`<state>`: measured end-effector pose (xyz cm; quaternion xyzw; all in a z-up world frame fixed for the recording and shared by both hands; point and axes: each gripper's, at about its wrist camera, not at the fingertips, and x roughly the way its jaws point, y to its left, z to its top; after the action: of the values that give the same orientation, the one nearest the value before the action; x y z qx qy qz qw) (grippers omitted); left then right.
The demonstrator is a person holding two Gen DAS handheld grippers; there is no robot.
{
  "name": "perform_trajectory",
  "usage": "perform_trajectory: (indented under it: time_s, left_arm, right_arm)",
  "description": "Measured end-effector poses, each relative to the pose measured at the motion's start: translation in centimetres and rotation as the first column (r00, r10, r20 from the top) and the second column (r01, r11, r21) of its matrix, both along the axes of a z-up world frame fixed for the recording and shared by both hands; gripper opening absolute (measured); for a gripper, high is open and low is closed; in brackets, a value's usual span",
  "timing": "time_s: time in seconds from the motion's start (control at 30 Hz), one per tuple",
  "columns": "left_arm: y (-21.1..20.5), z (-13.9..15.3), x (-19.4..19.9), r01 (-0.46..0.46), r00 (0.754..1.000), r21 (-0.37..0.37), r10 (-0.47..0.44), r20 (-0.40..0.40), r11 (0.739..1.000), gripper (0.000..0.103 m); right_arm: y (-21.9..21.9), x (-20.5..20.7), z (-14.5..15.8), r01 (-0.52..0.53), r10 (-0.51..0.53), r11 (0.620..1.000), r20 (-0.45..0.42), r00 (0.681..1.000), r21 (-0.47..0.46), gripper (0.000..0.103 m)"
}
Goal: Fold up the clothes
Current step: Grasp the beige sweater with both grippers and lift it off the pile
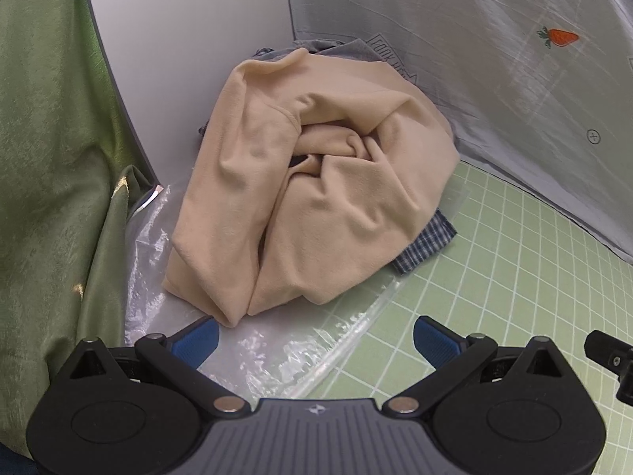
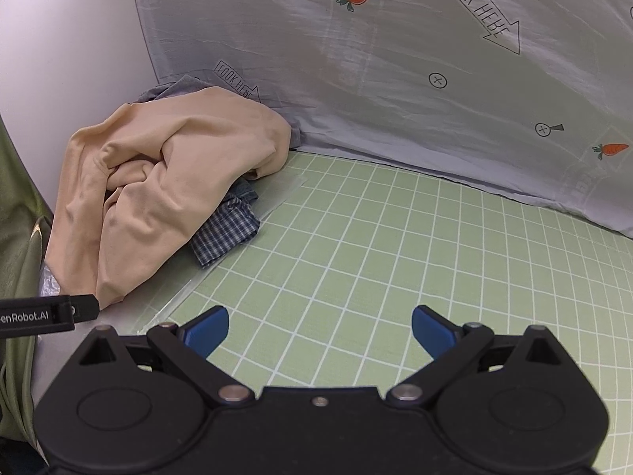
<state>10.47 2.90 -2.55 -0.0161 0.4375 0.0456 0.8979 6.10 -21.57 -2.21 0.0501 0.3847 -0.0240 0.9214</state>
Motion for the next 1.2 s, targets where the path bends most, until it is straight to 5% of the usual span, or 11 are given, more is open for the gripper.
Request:
perform_trajectory:
  time_s: [0.47, 0.67, 0.73, 0.8, 0.87, 1.0, 1.2]
  left_arm:
    - [8.7, -2.6, 12.3, -0.174, 0.984, -0.014, 0.173, -0.032, 0.985, 0.1]
    - [10.6, -3.8, 14.4, -0.156, 0.987, -0.088, 0.151, -0.059, 0.984, 0.078]
    - [10.6, -4.0, 14.5, -0.15, 0.988, -0.104, 0.144, -0.064, 0.983, 0.06]
    - [10.6, -4.2, 14.6, -0.137, 0.989, -0.13, 0.129, -0.065, 0.982, 0.043]
    - [10.4, -4.1, 14.4, -0.124, 0.991, -0.152, 0.115, -0.065, 0.981, 0.024]
    - [9.3, -3.4, 13.4, -0.091, 0.995, -0.141, 0.086, -0.044, 0.986, 0.011]
    - [7.8, -1.5, 10.6, -0.03, 0.999, -0.151, 0.031, 0.007, 0.988, 0.01]
  right_arm:
    - [2.4, 16.4, -2.4, -0.02, 0.021, 0.997, -0.009, 1.0, 0.079, 0.082]
    - [3.9, 23.1, -4.5, -0.052, 0.06, 0.974, -0.029, 0.998, 0.219, 0.074]
    - [4.3, 24.5, -5.6, -0.088, 0.106, 0.953, -0.049, 0.993, 0.289, 0.067]
    - [4.6, 25.1, -6.2, -0.117, 0.142, 0.936, -0.054, 0.988, 0.332, 0.052]
    - [4.9, 25.0, -6.3, -0.148, 0.168, 0.928, -0.03, 0.985, 0.343, 0.005]
    - [5.1, 23.5, -5.4, -0.18, 0.185, 0.943, 0.008, 0.983, 0.28, 0.002]
    - [1.3, 19.4, -3.6, -0.08, 0.074, 0.964, 0.034, 0.997, 0.255, 0.001]
